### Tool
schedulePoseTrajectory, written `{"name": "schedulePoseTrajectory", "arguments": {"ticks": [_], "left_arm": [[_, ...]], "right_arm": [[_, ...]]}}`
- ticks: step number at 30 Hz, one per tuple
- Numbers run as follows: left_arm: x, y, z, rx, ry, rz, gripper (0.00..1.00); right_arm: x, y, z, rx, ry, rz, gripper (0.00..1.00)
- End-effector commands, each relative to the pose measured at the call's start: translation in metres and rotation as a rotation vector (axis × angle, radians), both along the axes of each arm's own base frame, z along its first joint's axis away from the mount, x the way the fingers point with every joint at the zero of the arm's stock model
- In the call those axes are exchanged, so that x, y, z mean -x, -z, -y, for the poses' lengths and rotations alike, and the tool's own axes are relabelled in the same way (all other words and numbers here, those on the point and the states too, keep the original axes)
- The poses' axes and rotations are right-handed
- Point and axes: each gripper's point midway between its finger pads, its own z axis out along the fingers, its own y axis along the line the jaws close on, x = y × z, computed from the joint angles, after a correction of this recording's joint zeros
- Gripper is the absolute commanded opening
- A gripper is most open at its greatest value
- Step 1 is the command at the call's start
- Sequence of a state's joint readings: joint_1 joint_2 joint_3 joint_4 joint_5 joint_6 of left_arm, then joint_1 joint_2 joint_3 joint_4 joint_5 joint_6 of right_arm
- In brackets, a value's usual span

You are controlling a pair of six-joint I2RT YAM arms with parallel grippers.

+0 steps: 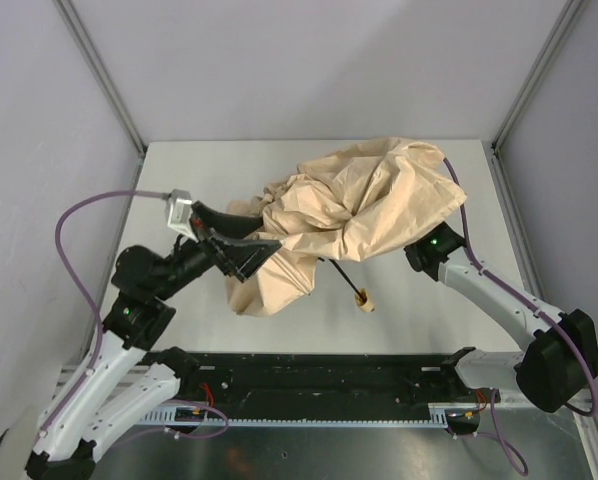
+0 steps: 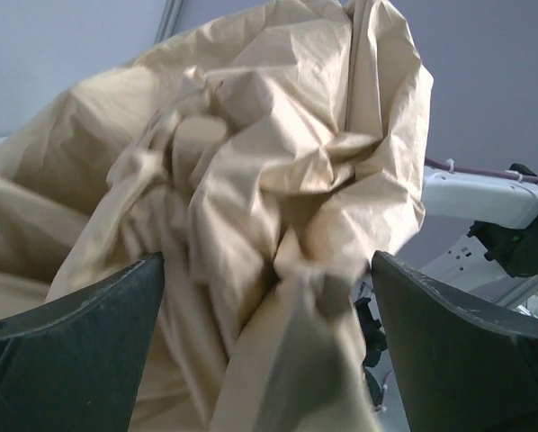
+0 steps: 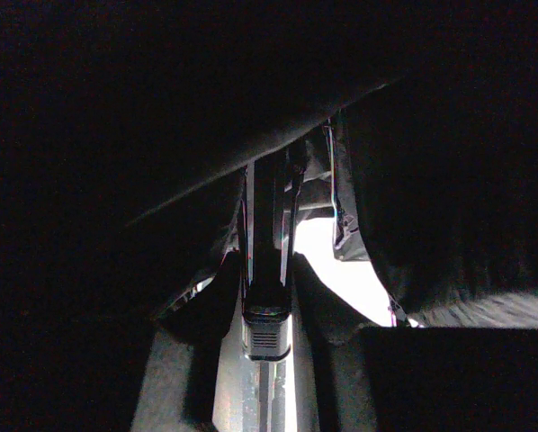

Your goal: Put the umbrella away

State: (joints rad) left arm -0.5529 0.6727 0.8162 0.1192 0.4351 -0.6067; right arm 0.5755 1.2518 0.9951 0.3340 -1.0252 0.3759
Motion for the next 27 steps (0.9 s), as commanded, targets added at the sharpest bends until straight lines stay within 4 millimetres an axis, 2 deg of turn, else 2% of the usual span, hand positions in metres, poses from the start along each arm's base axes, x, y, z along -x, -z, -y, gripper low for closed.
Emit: {"name": "schedulePoseTrajectory", "arguments": {"ticks": [1, 3, 6, 16, 23, 27], "left_arm": [[0.006, 0.007, -0.019, 0.063, -0.077, 0.007, 0.99], [0.007, 0.014, -0.023, 0.071, -0.097, 0.004, 0.99], [0.010, 0.012, -0.022, 0.086, -0.080, 0.014, 1.00], [0.019, -0.034, 0.000, 0.168, 0.082, 0.097, 0.99], [0.016, -0.039, 0.013, 0.199, 0.165, 0.026, 0.99], [0.014, -0.050, 0.009, 0.248, 0.141, 0.047, 0.99]], "right_arm": [[0.012, -0.033, 0.000, -0.100, -0.070, 0.108, 0.00], [0.018, -0.035, -0.001, -0.107, -0.094, 0.104, 0.00], [0.026, -0.035, -0.005, -0.109, -0.124, 0.103, 0.00], [0.043, -0.023, -0.017, -0.079, -0.184, 0.079, 0.00], [0.054, -0.017, -0.023, -0.063, -0.225, 0.073, 0.00], [0.062, -0.014, -0.024, -0.055, -0.254, 0.071, 0.00]]}}
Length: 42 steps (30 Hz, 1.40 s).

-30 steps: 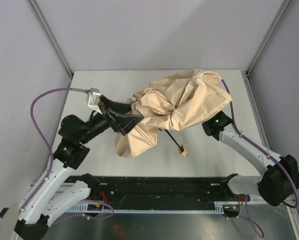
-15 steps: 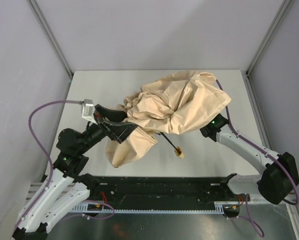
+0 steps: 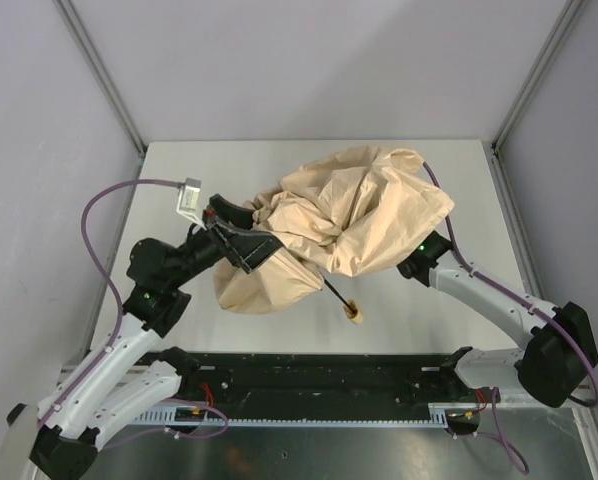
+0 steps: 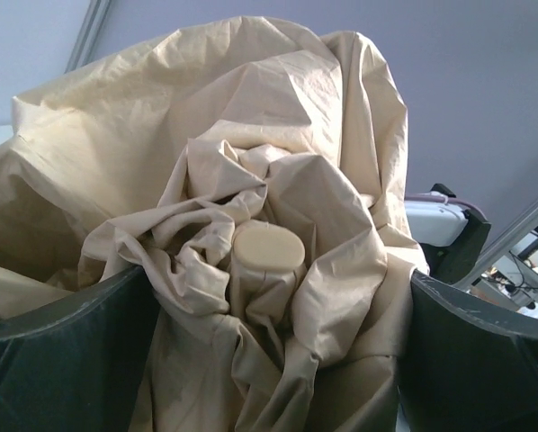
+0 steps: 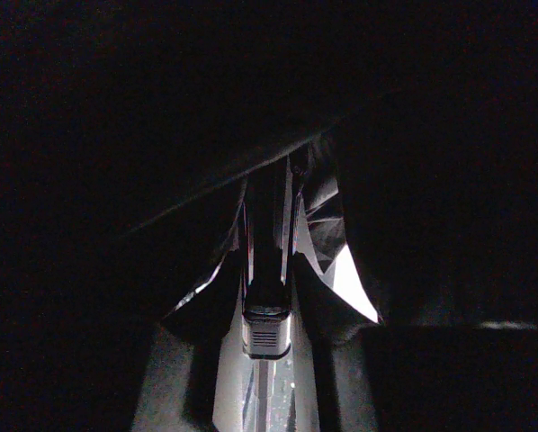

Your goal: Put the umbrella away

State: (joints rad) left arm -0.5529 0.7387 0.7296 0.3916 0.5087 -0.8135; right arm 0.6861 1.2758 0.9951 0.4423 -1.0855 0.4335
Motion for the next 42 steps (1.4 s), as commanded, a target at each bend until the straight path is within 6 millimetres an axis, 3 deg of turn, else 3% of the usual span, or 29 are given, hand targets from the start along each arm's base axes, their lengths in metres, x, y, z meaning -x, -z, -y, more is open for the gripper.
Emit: {"name": "schedulePoseTrajectory", "arguments": {"ticks": [1, 6, 9, 13, 16, 18, 19, 21, 25, 31, 36, 39, 42], "left_arm": [[0.010, -0.048, -0.009, 0.119, -0.001, 0.104, 1.00], [0.004, -0.050, 0.001, 0.123, 0.047, 0.075, 0.97], [0.003, -0.048, 0.006, 0.126, 0.076, 0.069, 0.86], [0.006, -0.049, 0.006, 0.143, 0.088, 0.111, 0.58], [0.012, -0.052, 0.007, 0.140, 0.110, 0.154, 0.23], [0.013, -0.051, 0.007, 0.136, 0.117, 0.169, 0.07], [0.014, -0.051, 0.007, 0.135, 0.114, 0.174, 0.03], [0.013, -0.051, 0.003, 0.140, 0.093, 0.185, 0.01], [0.012, -0.059, -0.013, 0.159, 0.018, 0.237, 0.00], [0.008, -0.068, -0.030, 0.176, -0.064, 0.281, 0.00], [-0.012, -0.060, -0.039, 0.131, -0.172, 0.280, 0.00], [-0.032, -0.047, -0.048, 0.038, -0.302, 0.282, 0.00], [-0.045, -0.034, -0.056, -0.049, -0.396, 0.329, 0.00]], "right_arm": [[0.021, -0.006, -0.003, -0.021, -0.087, 0.056, 0.00], [0.026, -0.002, -0.005, -0.008, -0.095, 0.053, 0.00], [0.027, -0.002, -0.005, -0.004, -0.092, 0.054, 0.00], [0.024, 0.000, -0.004, 0.009, -0.053, 0.058, 0.00], [0.014, 0.009, -0.003, 0.049, 0.019, 0.046, 0.01], [0.007, 0.016, -0.002, 0.081, 0.076, 0.032, 0.18], [0.003, 0.020, -0.001, 0.095, 0.105, 0.022, 0.27], [-0.006, 0.028, 0.004, 0.115, 0.184, -0.001, 0.43], [-0.022, 0.051, 0.024, 0.133, 0.345, -0.082, 0.59], [-0.020, 0.085, 0.056, 0.101, 0.449, -0.226, 0.67], [-0.026, 0.107, 0.075, 0.148, 0.587, -0.359, 0.72], [-0.029, 0.094, 0.099, 0.112, 0.704, -0.378, 0.74], [-0.006, 0.049, 0.106, -0.032, 0.648, -0.345, 0.76]]}}
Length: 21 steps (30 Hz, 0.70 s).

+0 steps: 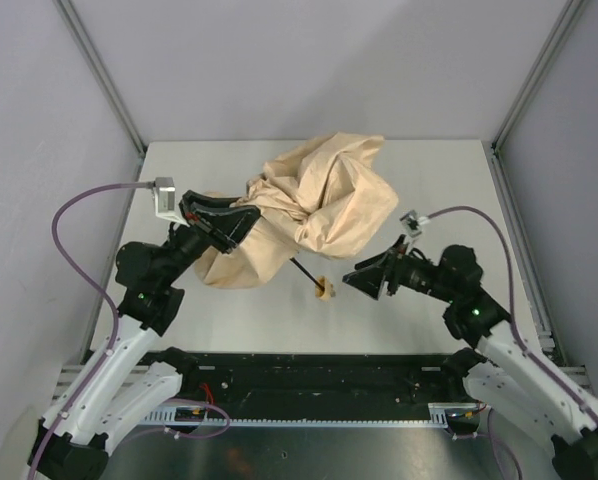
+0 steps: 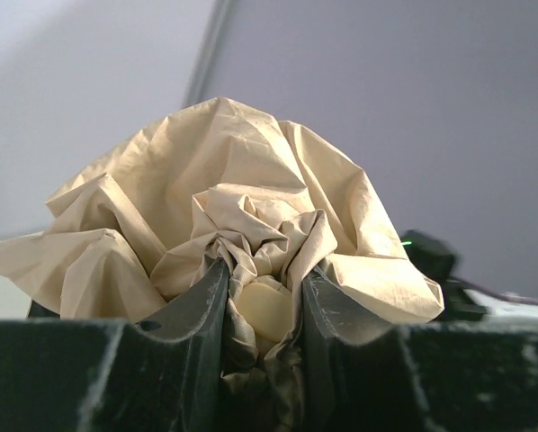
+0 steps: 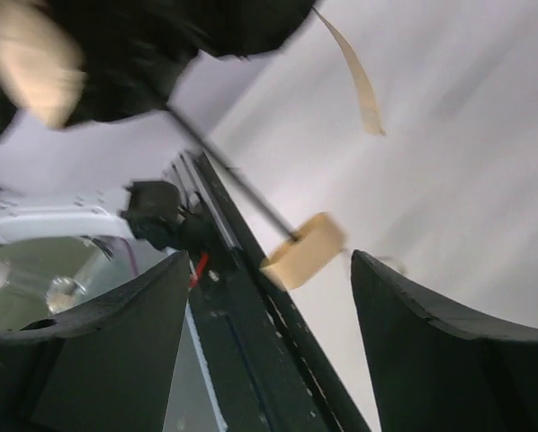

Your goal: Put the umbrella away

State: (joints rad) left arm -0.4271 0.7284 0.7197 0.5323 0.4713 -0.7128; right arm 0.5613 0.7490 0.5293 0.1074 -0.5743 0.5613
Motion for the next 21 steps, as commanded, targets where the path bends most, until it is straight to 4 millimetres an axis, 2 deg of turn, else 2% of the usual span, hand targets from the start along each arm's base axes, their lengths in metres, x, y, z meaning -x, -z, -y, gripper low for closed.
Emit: {"name": "schedulePoseTrajectory", "arguments": {"ticks": [1, 3, 5, 9, 12, 18, 21], "left_arm": [[-0.020, -0.004, -0.023, -0.093, -0.224, 0.131, 0.00], [-0.023, -0.001, -0.024, -0.117, -0.233, 0.141, 0.00], [-0.023, 0.001, -0.022, -0.130, -0.220, 0.147, 0.00], [-0.021, 0.005, -0.017, -0.143, -0.190, 0.144, 0.00], [-0.019, 0.009, -0.016, -0.146, -0.178, 0.141, 0.00], [-0.017, 0.007, -0.015, -0.142, -0.166, 0.146, 0.00], [-0.016, 0.003, -0.015, -0.127, -0.161, 0.148, 0.00]], "right_arm": [[0.023, -0.067, 0.012, -0.196, 0.009, 0.073, 0.76], [0.039, -0.093, 0.008, -0.292, -0.042, 0.096, 0.76], [0.041, -0.114, 0.005, -0.363, -0.035, 0.110, 0.79], [0.013, -0.140, 0.001, -0.442, 0.074, 0.071, 0.80], [0.002, -0.163, -0.001, -0.539, 0.082, 0.074, 0.76], [-0.017, -0.171, -0.008, -0.513, 0.130, 0.080, 0.66], [-0.022, -0.169, -0.007, -0.501, 0.171, 0.058, 0.67]]}}
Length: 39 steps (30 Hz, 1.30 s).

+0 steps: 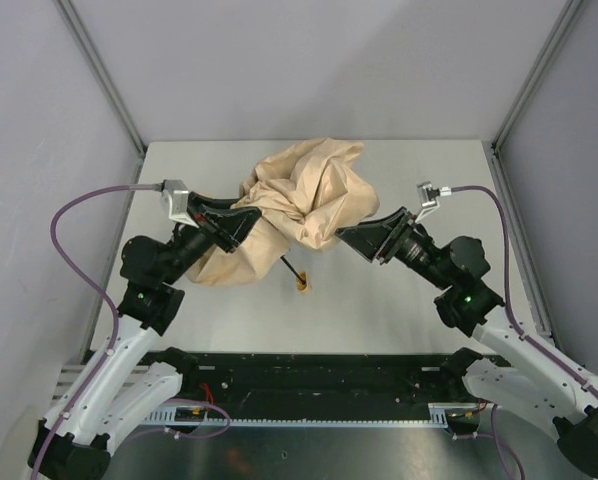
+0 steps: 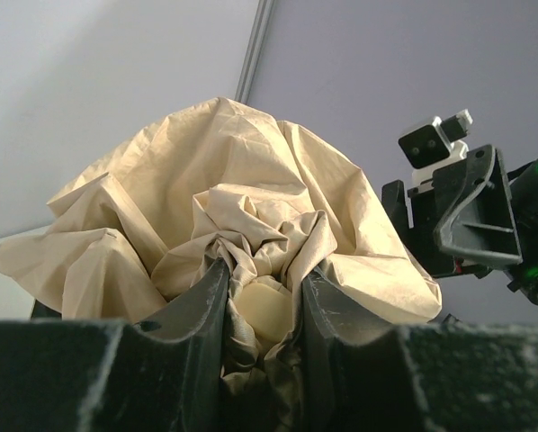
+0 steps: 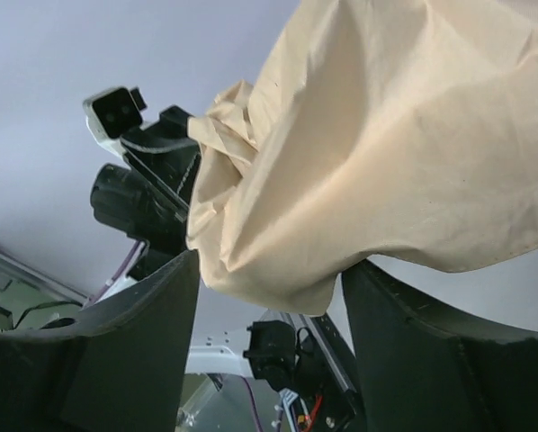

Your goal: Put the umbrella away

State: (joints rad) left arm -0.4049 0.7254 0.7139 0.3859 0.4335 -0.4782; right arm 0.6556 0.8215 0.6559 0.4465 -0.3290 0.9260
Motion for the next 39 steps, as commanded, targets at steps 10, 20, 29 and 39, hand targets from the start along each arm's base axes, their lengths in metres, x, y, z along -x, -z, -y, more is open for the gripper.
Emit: {"name": "schedulePoseTrajectory", "arguments": {"ticks": [10, 20, 29, 39], "left_arm": [[-0.014, -0.038, -0.016, 0.156, -0.096, 0.039, 0.00], [0.003, -0.044, -0.014, 0.315, 0.010, -0.004, 0.00], [0.015, -0.038, -0.023, 0.373, 0.010, 0.055, 0.00], [0.035, -0.035, -0.025, 0.339, 0.035, 0.214, 0.00]], "right_arm": [[0.035, -0.058, -0.046, -0.120, -0.142, 0.077, 0.01], [0.073, -0.005, -0.156, -0.083, -0.348, -0.001, 0.00], [0.095, 0.033, -0.182, 0.044, -0.371, 0.028, 0.11], [0.149, 0.087, -0.142, 0.406, -0.413, 0.200, 0.63]]}}
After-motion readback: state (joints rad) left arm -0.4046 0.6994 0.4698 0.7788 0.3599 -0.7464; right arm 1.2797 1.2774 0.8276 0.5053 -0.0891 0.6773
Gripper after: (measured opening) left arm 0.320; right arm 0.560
